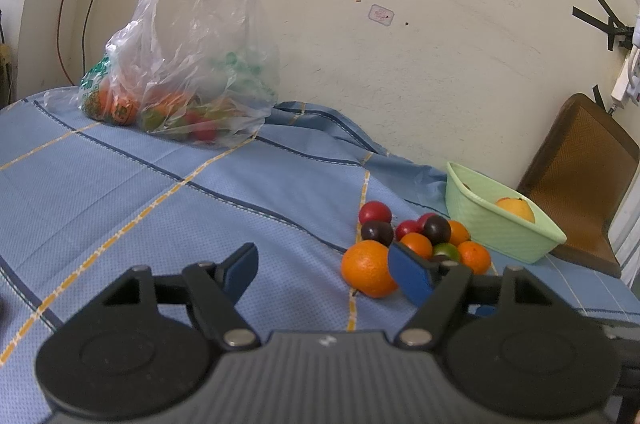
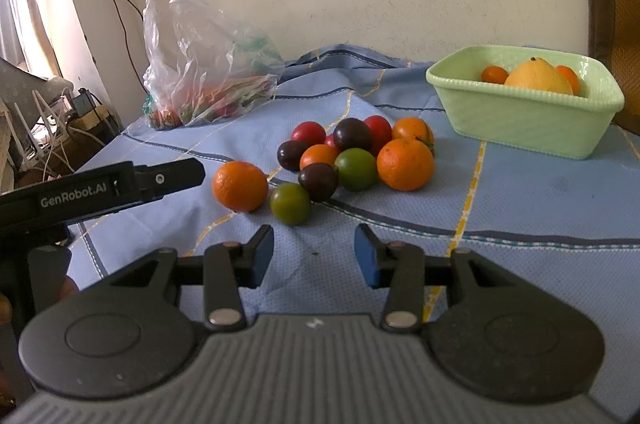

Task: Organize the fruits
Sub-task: 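Withdraw both tools from the basket back over the fruit cluster, then grasp an orange with the left tool while the right grasps a green tomato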

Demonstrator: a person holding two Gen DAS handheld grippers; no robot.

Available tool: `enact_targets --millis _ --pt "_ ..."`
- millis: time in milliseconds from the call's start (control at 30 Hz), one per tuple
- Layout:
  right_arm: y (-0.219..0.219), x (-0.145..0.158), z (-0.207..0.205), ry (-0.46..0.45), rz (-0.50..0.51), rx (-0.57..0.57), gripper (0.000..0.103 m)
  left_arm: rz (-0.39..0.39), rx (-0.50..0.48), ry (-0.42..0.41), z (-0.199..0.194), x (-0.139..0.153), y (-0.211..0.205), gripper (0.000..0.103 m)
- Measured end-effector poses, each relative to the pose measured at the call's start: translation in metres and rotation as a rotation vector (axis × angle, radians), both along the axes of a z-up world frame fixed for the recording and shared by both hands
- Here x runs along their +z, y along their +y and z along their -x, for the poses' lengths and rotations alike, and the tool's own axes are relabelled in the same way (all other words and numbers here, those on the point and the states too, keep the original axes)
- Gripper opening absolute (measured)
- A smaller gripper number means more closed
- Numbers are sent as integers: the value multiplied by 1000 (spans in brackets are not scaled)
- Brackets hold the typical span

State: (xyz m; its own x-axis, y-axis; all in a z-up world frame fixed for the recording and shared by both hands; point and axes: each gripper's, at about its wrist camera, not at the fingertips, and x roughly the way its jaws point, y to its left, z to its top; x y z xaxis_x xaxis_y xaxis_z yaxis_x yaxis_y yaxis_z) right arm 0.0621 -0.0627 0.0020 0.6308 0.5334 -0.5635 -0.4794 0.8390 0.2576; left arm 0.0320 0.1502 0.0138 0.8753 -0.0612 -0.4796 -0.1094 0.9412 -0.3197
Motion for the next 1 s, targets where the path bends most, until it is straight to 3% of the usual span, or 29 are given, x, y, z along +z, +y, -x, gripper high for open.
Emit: enact_targets --millis 833,933,1000 --pt "9 3 -2 -21 36 27 48 11 -40 -33 -7 10 -2 76" --pt "15 4 -5 -33 45 48 48 -17 -61 6 -20 8 -9 77" --pt "20 4 -7 -38 54 64 48 10 -82 49 -29 1 -11 77"
